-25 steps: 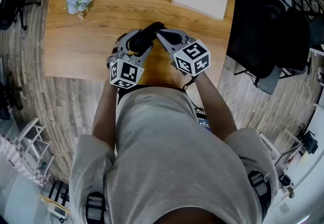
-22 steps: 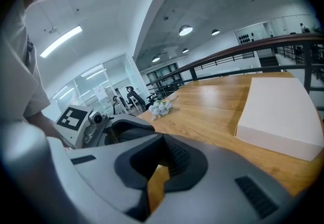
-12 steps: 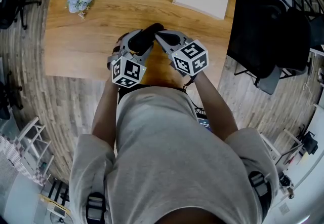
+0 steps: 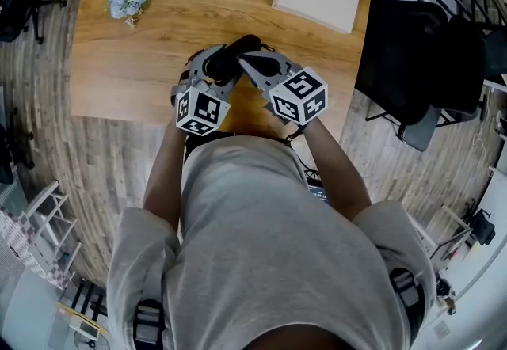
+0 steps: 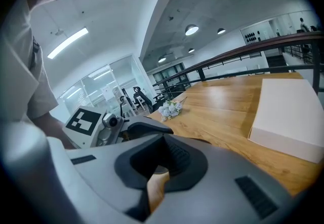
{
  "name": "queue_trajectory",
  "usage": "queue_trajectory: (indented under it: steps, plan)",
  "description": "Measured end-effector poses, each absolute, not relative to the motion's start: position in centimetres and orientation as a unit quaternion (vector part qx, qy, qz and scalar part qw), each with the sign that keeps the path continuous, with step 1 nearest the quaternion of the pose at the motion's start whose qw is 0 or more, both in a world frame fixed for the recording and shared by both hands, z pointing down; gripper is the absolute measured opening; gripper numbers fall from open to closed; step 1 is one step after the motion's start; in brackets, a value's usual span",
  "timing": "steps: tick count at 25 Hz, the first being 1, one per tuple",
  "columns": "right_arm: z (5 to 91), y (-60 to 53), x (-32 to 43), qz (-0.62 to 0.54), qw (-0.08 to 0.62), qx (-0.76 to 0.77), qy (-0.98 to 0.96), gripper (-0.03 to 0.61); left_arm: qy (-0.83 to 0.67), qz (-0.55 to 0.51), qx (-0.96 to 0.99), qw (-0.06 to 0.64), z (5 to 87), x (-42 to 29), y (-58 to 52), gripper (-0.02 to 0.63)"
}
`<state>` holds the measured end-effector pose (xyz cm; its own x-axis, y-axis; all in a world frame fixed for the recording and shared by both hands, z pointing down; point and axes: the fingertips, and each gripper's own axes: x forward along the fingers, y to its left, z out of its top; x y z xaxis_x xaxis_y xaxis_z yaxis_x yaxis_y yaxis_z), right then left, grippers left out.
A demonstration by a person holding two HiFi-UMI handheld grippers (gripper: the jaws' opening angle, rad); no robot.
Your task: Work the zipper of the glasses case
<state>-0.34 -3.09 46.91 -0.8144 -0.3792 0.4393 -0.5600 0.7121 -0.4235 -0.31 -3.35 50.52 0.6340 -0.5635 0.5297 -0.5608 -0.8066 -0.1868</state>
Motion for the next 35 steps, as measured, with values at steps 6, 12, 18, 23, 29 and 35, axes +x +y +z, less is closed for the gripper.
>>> queue_trajectory:
  steps: [6, 12, 18, 23, 29, 35]
  plan:
    - [46.0, -4.0, 0.8, 0.296, 0.135, 0.264, -0.908, 0.025, 0.318, -0.301, -0.899, 0.003, 51.2, -1.6, -3.1, 0.288]
    - [45.9, -5.0, 1.9, 0.315, 0.117, 0.274, -0.901, 0.025, 0.314, -0.267, -0.911, 0.024, 49.4, -1.2, -2.9, 0.276]
    - [46.0, -4.7, 2.0, 0.322, 0.115, 0.264, -0.902, 0.025, 0.316, -0.29, -0.903, 0.031, 50.0, -1.1, -2.9, 0.267]
    - [46.0, -4.0, 1.3, 0.309, 0.128, 0.256, -0.907, 0.025, 0.308, -0.324, -0.894, 0.026, 50.8, -1.8, -2.9, 0.252]
    - [46.1, -4.3, 1.3, 0.297, 0.13, 0.27, -0.906, 0.025, 0.31, -0.3, -0.902, 0.019, 50.5, -1.7, -3.0, 0.249]
    - [45.6, -4.7, 2.0, 0.338, 0.085, 0.266, -0.899, 0.025, 0.324, -0.239, -0.915, 0.027, 48.3, -1.3, -2.6, 0.25]
